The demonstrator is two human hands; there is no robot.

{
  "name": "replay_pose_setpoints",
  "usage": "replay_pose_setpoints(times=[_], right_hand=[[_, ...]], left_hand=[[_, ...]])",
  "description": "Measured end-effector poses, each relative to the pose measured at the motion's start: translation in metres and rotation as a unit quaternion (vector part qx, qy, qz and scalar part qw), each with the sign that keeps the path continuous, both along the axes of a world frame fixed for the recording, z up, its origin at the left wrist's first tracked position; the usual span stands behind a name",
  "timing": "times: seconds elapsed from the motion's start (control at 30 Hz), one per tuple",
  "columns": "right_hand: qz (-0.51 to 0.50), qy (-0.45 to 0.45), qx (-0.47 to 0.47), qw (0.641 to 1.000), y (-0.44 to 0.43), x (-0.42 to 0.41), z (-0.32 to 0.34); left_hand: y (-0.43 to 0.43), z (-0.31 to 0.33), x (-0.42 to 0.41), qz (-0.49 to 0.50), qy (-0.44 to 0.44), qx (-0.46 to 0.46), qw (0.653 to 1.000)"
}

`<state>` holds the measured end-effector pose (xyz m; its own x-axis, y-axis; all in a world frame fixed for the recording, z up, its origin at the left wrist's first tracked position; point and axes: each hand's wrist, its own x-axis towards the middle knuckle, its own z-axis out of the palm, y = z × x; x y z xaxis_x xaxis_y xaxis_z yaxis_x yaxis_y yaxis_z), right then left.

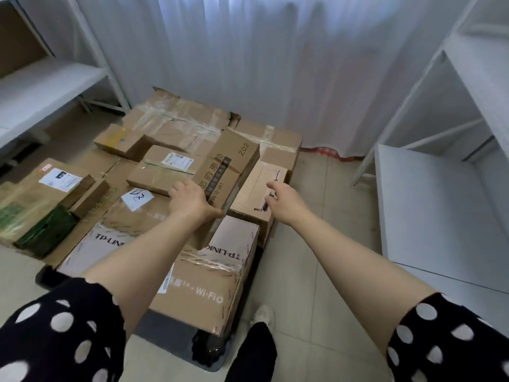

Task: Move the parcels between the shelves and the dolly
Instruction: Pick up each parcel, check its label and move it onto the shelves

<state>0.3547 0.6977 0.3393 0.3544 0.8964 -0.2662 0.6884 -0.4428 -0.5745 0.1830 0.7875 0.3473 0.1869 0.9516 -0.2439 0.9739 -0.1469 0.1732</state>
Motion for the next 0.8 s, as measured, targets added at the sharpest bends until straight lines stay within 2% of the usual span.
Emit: replay_pose_setpoints(times=[0.13, 0.3, 0.43, 0.5, 0.6, 0.7, 0.8], right_hand=[[-0.024, 0.039, 0.024, 0.999, 0.072, 0.049, -0.011], [-0.045, 0.088, 0.045, 0.994, 0.186, 0.098, -0.032], [-0.029, 0.116, 0.065, 0.991, 0.26, 0.12, -0.051], [0.005, 0.077, 0.051, 0.996, 0.289, 0.128, -0.062], [0.123, -0.079, 0.037, 0.989, 0.33, 0.137, -0.083], [0.261, -0.214, 0.002, 0.941, 0.368, 0.142, -0.11], [0.35, -0.257, -0.028, 0.901, 0.401, 0.143, -0.132]], left_hand=[[0.056, -0.025, 0.037, 0.042, -0.018, -0.012, 0.999], [0.142, -0.058, 0.077, 0.041, 0.004, -0.02, 0.999], [0.204, -0.08, 0.1, 0.056, 0.011, -0.026, 0.998], [0.226, -0.091, 0.111, 0.046, 0.037, -0.04, 0.997], [0.256, -0.114, 0.122, 0.058, 0.049, -0.062, 0.995], [0.28, -0.139, 0.128, 0.069, 0.062, -0.079, 0.992], [0.298, -0.16, 0.133, 0.078, 0.07, -0.104, 0.989]])
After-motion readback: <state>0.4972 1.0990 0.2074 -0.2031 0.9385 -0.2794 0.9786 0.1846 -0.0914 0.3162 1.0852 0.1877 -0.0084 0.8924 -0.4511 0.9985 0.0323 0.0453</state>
